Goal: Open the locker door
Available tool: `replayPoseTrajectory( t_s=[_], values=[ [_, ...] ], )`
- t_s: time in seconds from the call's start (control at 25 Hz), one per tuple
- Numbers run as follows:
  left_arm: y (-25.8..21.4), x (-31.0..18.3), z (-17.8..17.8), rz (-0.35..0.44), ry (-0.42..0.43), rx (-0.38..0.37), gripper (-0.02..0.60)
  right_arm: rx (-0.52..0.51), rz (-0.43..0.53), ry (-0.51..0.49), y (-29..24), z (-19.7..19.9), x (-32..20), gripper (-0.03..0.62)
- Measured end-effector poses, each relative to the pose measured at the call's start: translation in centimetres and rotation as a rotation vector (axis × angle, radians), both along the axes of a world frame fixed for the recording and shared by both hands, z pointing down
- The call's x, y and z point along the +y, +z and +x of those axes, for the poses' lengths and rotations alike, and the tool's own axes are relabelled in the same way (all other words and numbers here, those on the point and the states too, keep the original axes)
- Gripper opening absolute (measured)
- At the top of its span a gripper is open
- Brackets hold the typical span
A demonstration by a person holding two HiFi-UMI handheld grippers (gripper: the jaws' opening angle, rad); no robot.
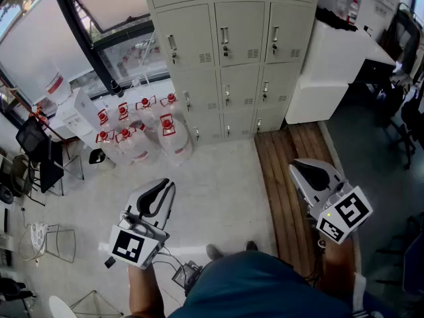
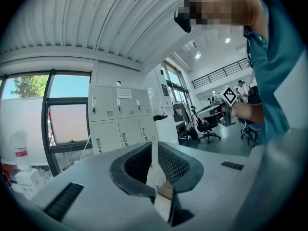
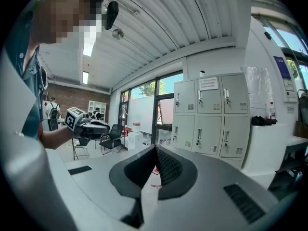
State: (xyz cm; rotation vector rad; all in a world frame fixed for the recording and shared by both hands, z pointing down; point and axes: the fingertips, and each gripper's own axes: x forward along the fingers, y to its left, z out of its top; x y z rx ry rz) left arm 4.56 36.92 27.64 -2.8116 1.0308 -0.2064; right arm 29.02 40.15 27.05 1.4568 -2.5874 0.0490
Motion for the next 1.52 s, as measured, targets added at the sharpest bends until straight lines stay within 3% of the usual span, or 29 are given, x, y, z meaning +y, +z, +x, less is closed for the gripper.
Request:
replayPoseTrajectory(
  t_s=[0.48, 1.04, 1.52],
  values=[
    [0.2, 0.1, -4.7, 0.000, 0.019, 0.018, 0.054, 0.000, 0.001, 0.020, 0.1, -4.6, 0.3, 0.037],
    [2.1, -1.5, -11.9, 0.005, 0.031, 0.048, 0.054, -0.025, -0.012, 0.014, 1.0, -12.6, -1.4, 0.037],
    [4.1, -5.2, -11.4, -0.044, 0.038, 0.054, 0.054, -0.008, -0.034, 0.044, 1.3, -11.3, -6.4, 0.037]
  ],
)
